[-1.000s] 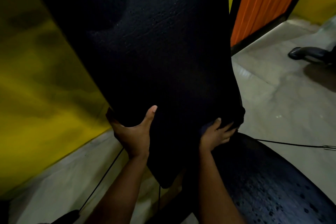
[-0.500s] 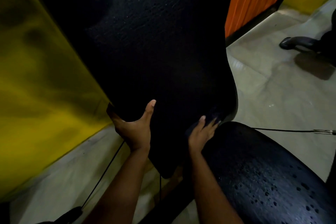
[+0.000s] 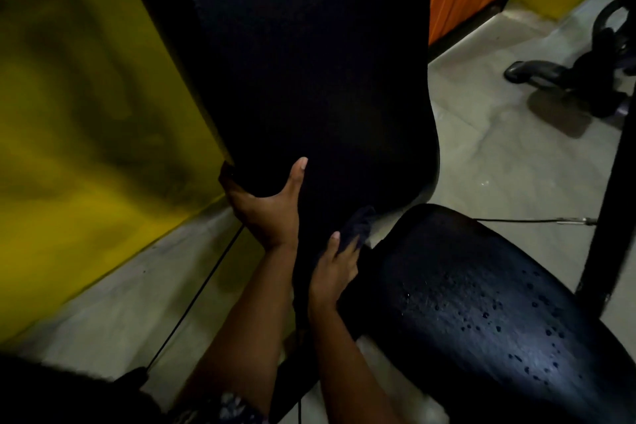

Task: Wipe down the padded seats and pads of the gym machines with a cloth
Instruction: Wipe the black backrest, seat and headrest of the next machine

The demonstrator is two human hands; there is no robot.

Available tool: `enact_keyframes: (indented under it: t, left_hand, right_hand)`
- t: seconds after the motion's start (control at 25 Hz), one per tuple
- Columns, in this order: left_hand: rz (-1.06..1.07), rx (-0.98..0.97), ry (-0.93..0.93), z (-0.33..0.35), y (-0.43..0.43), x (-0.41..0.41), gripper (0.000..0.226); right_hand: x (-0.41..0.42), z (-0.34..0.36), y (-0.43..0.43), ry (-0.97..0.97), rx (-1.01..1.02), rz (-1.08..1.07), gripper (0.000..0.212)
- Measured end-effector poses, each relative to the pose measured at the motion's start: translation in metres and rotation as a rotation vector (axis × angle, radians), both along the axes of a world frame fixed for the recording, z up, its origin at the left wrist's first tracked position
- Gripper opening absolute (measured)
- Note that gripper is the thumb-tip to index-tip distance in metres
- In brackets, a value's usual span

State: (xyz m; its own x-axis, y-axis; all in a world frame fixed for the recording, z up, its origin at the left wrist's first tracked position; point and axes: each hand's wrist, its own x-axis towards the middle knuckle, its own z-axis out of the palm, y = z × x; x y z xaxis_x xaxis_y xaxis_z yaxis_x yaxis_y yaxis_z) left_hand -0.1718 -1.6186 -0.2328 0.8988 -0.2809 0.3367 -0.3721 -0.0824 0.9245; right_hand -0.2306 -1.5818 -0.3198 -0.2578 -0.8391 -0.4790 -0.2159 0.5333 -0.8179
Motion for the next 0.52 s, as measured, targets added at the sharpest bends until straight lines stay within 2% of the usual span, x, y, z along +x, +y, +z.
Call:
enact_keyframes:
  t: [0.08,0.28,0.52]
  left_hand:
    - [-0.031,-0.001,0.054,0.004,0.003,-0.001,0.1]
    - [-0.102,0.088,0.299,0.019,0.02,-0.013,0.091]
    - [-0.114,0.149,0.279,0.05,0.065,-0.047,0.067]
  right_hand:
    - [0.001,0.013,0.017,0.041,-0.066,0.076,0.051]
    - [-0.016,0.061,0.015,0.029,-0.453,0.205,0.049]
    - [-0.068,0.117,-0.007,0.031,-0.574,0.357,0.058]
